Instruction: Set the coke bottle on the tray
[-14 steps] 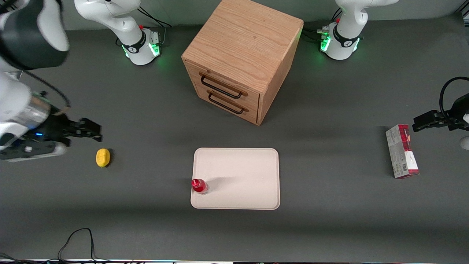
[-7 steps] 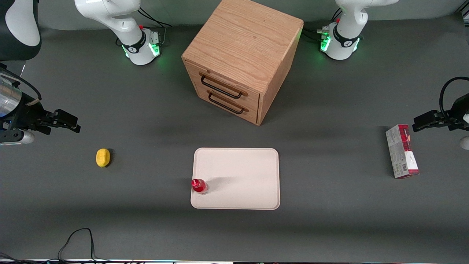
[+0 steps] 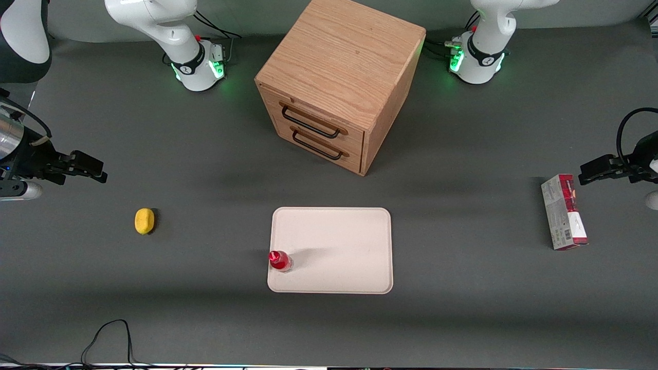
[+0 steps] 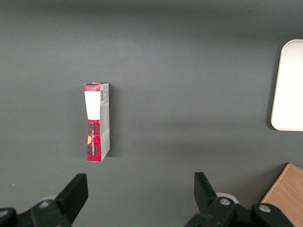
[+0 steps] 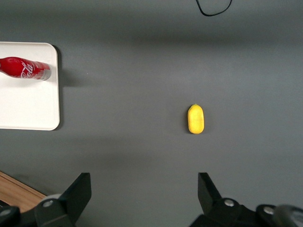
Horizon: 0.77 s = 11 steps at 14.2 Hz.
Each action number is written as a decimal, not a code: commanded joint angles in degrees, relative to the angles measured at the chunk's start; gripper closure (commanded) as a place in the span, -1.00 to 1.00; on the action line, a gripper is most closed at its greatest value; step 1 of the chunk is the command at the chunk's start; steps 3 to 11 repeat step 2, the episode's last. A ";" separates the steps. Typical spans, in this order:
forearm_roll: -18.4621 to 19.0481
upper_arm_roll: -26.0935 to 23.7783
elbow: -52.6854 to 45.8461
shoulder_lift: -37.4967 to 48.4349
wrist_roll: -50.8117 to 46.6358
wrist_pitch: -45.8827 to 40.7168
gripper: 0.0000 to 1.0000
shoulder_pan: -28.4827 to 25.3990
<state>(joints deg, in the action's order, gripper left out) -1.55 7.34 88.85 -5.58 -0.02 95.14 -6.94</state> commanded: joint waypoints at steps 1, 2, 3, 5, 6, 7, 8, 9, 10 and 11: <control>0.67 0.83 -0.52 0.57 1.08 -1.36 -1.00 0.17; 0.67 0.83 -0.52 0.57 0.99 -1.62 -1.00 0.08; 0.67 0.83 -0.52 0.57 0.99 -1.62 -1.00 0.08; 0.67 0.83 -0.52 0.57 0.99 -1.62 -1.00 0.08; 0.67 0.83 -0.52 0.57 0.99 -1.62 -1.00 0.08; 0.67 0.83 -0.52 0.57 0.99 -1.62 -1.00 0.08; 0.67 0.83 -0.52 0.57 0.99 -1.62 -1.00 0.08; 0.67 0.83 -0.52 0.57 0.99 -1.62 -1.00 0.08; 0.67 0.83 -0.52 0.57 0.99 -1.62 -1.00 0.08; 0.67 0.83 -0.52 0.57 0.99 -1.62 -1.00 0.08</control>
